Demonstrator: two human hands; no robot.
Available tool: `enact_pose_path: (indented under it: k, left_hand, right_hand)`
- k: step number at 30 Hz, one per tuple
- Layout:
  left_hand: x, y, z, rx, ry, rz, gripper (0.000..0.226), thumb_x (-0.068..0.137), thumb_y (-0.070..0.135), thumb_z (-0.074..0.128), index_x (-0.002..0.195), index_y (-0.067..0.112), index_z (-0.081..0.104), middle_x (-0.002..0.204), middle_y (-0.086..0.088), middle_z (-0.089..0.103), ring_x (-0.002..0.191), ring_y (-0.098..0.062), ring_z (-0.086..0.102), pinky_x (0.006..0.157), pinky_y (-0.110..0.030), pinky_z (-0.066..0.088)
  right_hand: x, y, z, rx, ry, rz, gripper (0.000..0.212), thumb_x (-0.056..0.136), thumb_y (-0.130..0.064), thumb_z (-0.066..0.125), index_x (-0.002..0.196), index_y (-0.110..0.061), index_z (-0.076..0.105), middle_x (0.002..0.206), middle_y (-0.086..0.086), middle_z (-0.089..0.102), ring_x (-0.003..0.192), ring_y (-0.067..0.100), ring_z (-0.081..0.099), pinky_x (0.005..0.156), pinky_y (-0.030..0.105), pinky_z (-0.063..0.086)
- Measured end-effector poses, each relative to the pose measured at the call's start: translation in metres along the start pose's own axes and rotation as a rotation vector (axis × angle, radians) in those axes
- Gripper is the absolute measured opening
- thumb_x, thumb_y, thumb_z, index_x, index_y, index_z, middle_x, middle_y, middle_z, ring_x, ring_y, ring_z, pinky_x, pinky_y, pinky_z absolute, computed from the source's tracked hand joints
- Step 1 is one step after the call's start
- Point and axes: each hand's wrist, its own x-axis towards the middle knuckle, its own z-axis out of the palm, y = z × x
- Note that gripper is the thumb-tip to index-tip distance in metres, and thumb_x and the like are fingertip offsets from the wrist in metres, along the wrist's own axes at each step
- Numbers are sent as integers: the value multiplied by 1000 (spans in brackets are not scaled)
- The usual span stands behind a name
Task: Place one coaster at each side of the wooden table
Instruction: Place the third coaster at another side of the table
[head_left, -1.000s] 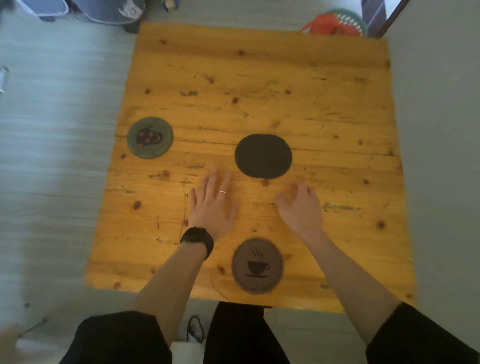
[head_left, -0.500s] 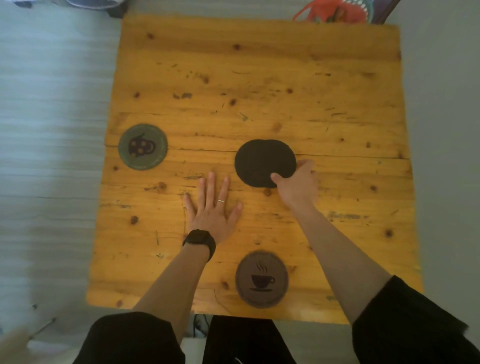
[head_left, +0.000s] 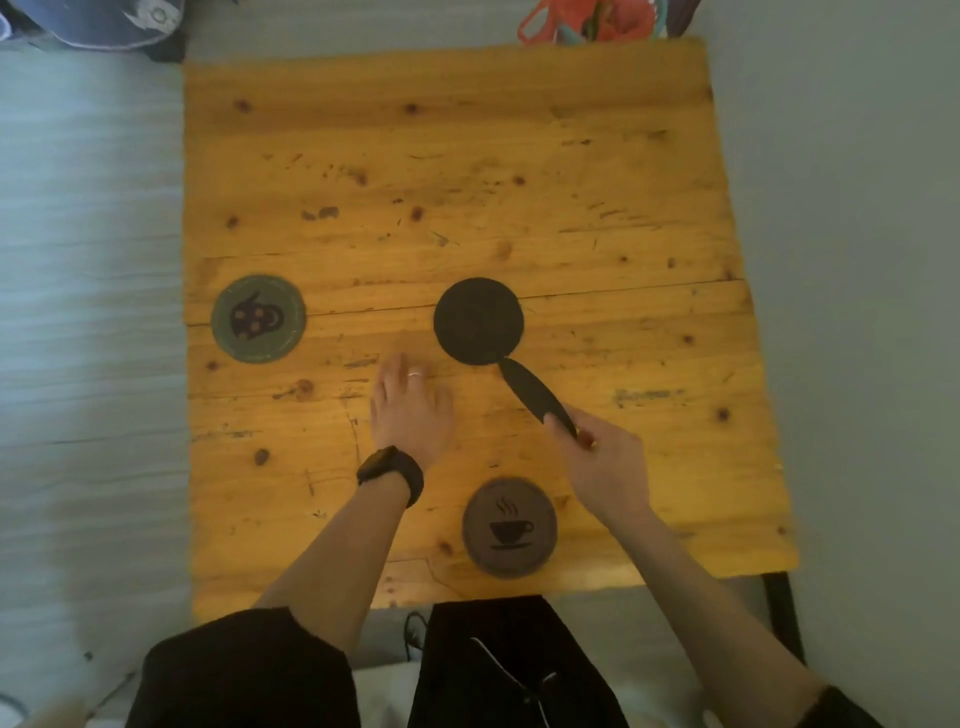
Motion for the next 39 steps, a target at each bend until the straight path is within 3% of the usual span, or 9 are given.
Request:
enact_pose_path:
  k: [3, 6, 8, 13, 17, 20, 24, 31, 39]
  left_hand:
    - [-29, 33, -13, -273, -220, -62, 61, 98, 58, 32, 135, 13, 52, 139, -10, 53, 122, -32, 52, 94, -39, 44]
    - [-72, 65, -11, -605, -812, -328, 59, 93, 67, 37, 129, 23, 51, 114, -3, 64, 104, -25, 64, 81, -36, 52]
    - [-97, 78, -3, -766, -964, -458, 48, 95, 55, 49, 125, 18, 57, 111, -3, 65, 103, -26, 65, 78, -38, 56]
    - [-135, 97, 20, -788, -829, -407, 23, 94, 16, 63, 116, 13, 63, 101, 0, 70, 88, -17, 66, 68, -32, 57]
    - [-145, 116, 28, -771, -815, -387, 41, 93, 16, 64, 132, 10, 52, 110, -3, 67, 105, -26, 63, 101, -48, 48]
    - [-153, 144, 37, -771, -792, -340, 48, 94, 15, 63, 139, 10, 48, 123, -10, 65, 114, -30, 61, 102, -48, 48]
    - [-163, 186, 53, -719, -791, -259, 45, 95, 16, 61, 139, 12, 49, 113, -5, 64, 103, -25, 63, 87, -39, 55]
    - [-181, 272, 103, -692, -802, -254, 39, 95, 17, 62, 133, 16, 55, 120, -7, 64, 110, -29, 62, 96, -49, 52]
    - [-203, 380, 194, -857, -645, -346, 37, 87, 2, 68, 117, 22, 58, 103, -7, 71, 90, -20, 70, 64, -28, 58]
  right_hand:
    - [-46, 31, -30, -57, -8, 3, 34, 97, -38, 59, 130, -48, 60, 81, -28, 67, 56, 0, 61, 43, 22, 45]
    - [-85, 54, -55, 14, -21, 2, 45, 98, -19, 60, 126, -54, 58, 109, -22, 67, 60, 0, 68, 52, 18, 53]
    - [-103, 63, -67, -36, -30, -33, 49, 95, -7, 60, 128, -43, 62, 114, -7, 69, 69, 3, 69, 59, 18, 55]
    - [-125, 71, -93, -25, -80, 96, 43, 95, -3, 57, 130, -26, 65, 126, -2, 67, 104, 15, 65, 79, 0, 44]
    - [-131, 72, -112, 464, -30, 413, 52, 86, -7, 66, 131, -32, 60, 110, -15, 73, 95, 12, 71, 64, 19, 57]
    - [-138, 76, -124, 852, 88, 550, 53, 82, 3, 61, 129, -22, 57, 99, -1, 78, 89, 20, 75, 65, 27, 60]
    - [-139, 100, -148, 944, 156, 641, 40, 90, -4, 55, 125, -23, 59, 97, 11, 77, 90, 32, 74, 82, 51, 59]
    - [-118, 182, -231, 728, 32, 560, 38, 88, -32, 74, 122, -29, 57, 91, 1, 78, 79, 21, 76, 69, 40, 63]
    - [-50, 275, -357, 531, -110, 524, 24, 92, -19, 69, 115, -17, 62, 97, 10, 74, 78, 28, 75, 57, 26, 60]
